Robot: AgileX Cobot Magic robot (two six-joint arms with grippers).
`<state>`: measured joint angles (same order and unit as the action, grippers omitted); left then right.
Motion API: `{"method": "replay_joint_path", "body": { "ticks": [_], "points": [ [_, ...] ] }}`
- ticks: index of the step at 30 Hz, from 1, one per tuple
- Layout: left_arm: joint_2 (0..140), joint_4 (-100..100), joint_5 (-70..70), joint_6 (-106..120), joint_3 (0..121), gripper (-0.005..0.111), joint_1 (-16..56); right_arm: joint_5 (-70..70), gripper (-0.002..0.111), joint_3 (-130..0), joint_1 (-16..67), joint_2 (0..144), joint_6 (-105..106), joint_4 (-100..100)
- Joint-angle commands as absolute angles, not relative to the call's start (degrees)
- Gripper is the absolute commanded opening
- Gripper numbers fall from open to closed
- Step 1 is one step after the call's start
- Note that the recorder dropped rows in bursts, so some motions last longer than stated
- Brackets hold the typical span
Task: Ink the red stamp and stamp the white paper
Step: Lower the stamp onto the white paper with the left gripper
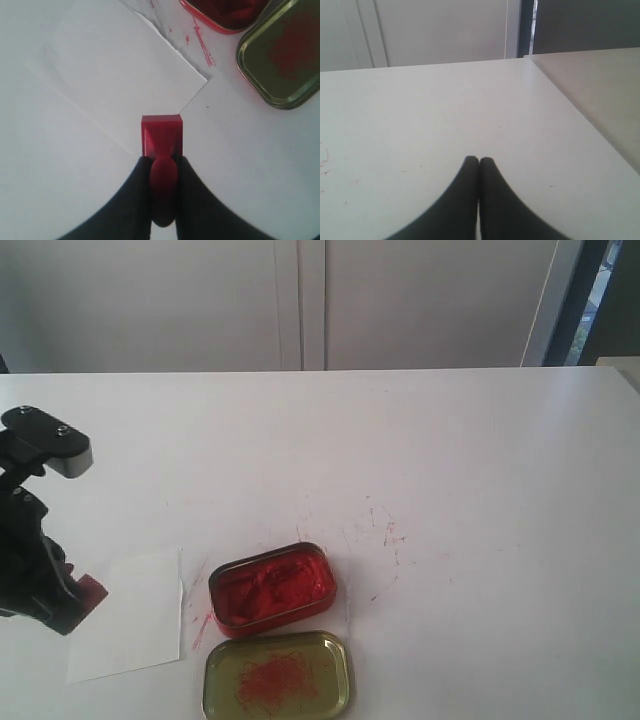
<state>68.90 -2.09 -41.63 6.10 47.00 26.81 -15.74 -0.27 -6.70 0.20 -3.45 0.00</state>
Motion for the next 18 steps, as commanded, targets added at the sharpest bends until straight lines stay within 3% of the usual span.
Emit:
{"method": "replay_joint_path", "body": {
  "ticks": [1, 18],
  "points": [
    [72.38, -2.98, -38.74, 6.22, 46.64, 0.000, 26.70, -14.87, 0.000, 0.00, -6.84, 0.00, -3.66, 0.00],
    [83.79, -1.93, -24.50, 6.28, 46.64, 0.000, 25.17, -15.00, 0.000, 0.00, -6.84, 0.00, -3.66, 0.00]
  ]
}}
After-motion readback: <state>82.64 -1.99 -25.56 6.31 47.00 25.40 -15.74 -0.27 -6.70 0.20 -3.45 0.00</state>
